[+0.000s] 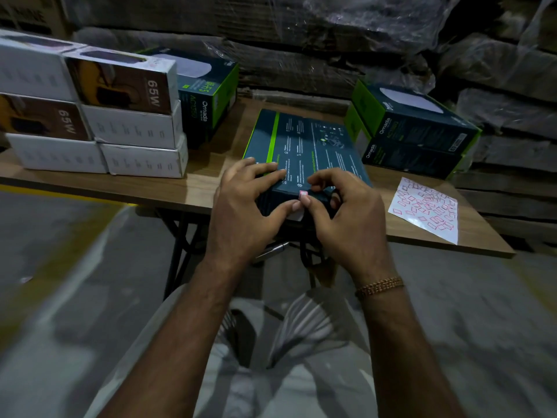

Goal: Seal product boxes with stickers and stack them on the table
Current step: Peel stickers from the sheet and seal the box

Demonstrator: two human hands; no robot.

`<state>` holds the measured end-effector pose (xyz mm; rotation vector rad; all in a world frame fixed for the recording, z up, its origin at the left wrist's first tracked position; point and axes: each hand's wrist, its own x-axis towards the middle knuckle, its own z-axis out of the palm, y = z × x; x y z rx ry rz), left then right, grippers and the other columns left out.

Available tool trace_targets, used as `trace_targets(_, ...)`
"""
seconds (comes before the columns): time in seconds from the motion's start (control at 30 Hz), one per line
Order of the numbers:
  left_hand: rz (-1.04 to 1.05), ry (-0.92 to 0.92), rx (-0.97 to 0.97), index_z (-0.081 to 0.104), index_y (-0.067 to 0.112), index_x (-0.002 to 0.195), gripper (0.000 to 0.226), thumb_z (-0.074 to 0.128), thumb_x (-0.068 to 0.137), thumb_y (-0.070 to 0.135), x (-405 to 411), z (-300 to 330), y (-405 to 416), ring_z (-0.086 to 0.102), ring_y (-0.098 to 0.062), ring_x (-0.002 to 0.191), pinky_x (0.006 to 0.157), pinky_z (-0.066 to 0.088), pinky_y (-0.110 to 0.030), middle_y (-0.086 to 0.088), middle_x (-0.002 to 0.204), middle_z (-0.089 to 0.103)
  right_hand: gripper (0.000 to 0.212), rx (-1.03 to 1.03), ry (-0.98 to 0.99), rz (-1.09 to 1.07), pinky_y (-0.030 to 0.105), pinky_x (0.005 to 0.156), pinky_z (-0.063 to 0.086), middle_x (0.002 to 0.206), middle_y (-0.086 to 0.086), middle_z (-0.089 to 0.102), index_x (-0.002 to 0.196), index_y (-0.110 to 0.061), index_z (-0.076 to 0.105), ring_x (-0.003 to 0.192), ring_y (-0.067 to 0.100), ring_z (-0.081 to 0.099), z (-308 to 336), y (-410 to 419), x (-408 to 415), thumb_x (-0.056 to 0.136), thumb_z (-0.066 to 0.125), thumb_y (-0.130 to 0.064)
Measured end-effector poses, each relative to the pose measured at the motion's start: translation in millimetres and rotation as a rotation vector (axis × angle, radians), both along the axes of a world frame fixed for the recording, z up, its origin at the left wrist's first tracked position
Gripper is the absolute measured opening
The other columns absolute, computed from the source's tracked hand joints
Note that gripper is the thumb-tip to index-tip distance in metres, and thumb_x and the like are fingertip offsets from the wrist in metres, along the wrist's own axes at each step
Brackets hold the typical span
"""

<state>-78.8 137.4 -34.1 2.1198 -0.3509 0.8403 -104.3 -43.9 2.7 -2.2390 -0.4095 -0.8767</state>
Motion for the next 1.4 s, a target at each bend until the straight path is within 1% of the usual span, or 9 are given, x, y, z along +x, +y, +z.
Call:
trace_targets(0.17,-0.024,0.012,0.001,0.074,0.025,0.135,0.060,0.080,0.083,0.053,-0.8,1.6,2.2,0.045,-0.017,0.144,0.118,0.043,-0.044,0.010,0.140,0.067,0.022,-0.017,0.023,0.020,0.028,0.082,0.056,0.104,-0.010,0.071,0.110,-0.021,0.071,0.097,0.003,0.066,1.7,-3.9,-0.5,0.090,0.078,-0.015)
trace_targets(0.23,-0.049,0.017,0.019,0.073,0.024,0.137,0.064,0.082,0.078,0.049,0.1,1.5,6.9,0.044,-0.018,0.145,0.119,0.041,-0.044,0.010,0.141,0.066,0.026,-0.008,0.038,0.037,0.028,0.077,0.056,0.103,-0.011,0.070,0.111,-0.022,0.071,0.087,0.001,0.062,1.1,-5.7,-2.2,0.088,0.076,-0.012)
trace_targets(0.33,-0.072,0.005,0.046,0.073,0.023,0.137,0.070,0.089,0.071,0.041,3.2,0.6,12.1,0.045,-0.019,0.143,0.119,0.040,-0.041,0.009,0.142,0.066,0.016,0.008,-0.009,0.029,0.025,0.067,0.046,0.094,-0.013,0.066,0.100,-0.025,0.070,0.074,0.002,0.053,-1.1,-4.5,-1.3,0.089,0.080,-0.023)
trace_targets(0.5,-0.073,-0.007,0.037,0.073,0.022,0.136,0.071,0.093,0.070,0.035,3.6,0.5,11.1,0.046,-0.019,0.142,0.119,0.037,-0.032,0.009,0.141,0.067,0.007,-0.089,-0.058,-0.022,0.038,0.074,0.053,0.097,-0.010,0.065,0.098,-0.024,0.074,0.088,0.010,0.061,-5.3,1.1,4.7,0.091,0.076,-0.027)
trace_targets(0.73,-0.090,0.006,0.036,0.072,0.022,0.138,0.073,0.089,0.069,0.040,2.1,1.5,11.9,0.044,-0.019,0.144,0.119,0.033,-0.029,0.009,0.142,0.066,0.013,-0.054,-0.053,0.009,0.018,0.067,0.042,0.094,-0.014,0.065,0.099,-0.024,0.073,0.075,-0.003,0.053,-0.5,-4.4,1.3,0.088,0.077,-0.020)
trace_targets(0.93,-0.080,0.000,0.040,0.072,0.022,0.138,0.072,0.090,0.070,0.039,2.2,1.6,11.8,0.044,-0.019,0.144,0.118,0.032,-0.027,0.009,0.142,0.066,0.023,-0.086,-0.034,-0.015,0.027,0.069,0.049,0.096,-0.012,0.066,0.106,-0.025,0.066,0.075,-0.002,0.052,1.8,-1.8,7.6,0.088,0.078,-0.028)
trace_targets(1.1,-0.091,0.005,0.047,0.072,0.024,0.138,0.075,0.086,0.068,0.045,2.1,2.5,12.7,0.044,-0.018,0.144,0.117,0.031,-0.026,0.011,0.143,0.065,0.023,-0.109,-0.014,0.029,0.019,0.065,0.041,0.098,-0.012,0.067,0.109,-0.025,0.065,0.069,-0.009,0.047,1.8,-7.6,8.2,0.090,0.078,-0.029)
trace_targets(1.23,-0.086,0.009,0.045,0.072,0.023,0.139,0.075,0.085,0.069,0.045,1.3,2.6,12.6,0.043,-0.018,0.144,0.117,0.030,-0.026,0.010,0.143,0.065,0.018,-0.108,-0.052,0.048,0.028,0.065,0.048,0.098,-0.012,0.066,0.107,-0.025,0.068,0.071,0.002,0.053,1.7,-9.8,5.6,0.092,0.078,-0.025)
trace_targets(1.4,-0.077,0.010,0.046,0.072,0.023,0.138,0.074,0.084,0.069,0.046,0.9,2.8,10.9,0.044,-0.019,0.144,0.119,0.033,-0.030,0.010,0.143,0.065,0.008,-0.234,-0.072,0.058,0.041,0.071,0.054,0.102,-0.006,0.063,0.105,-0.022,0.075,0.089,0.012,0.061,1.0,-11.4,7.2,0.097,0.073,-0.023)
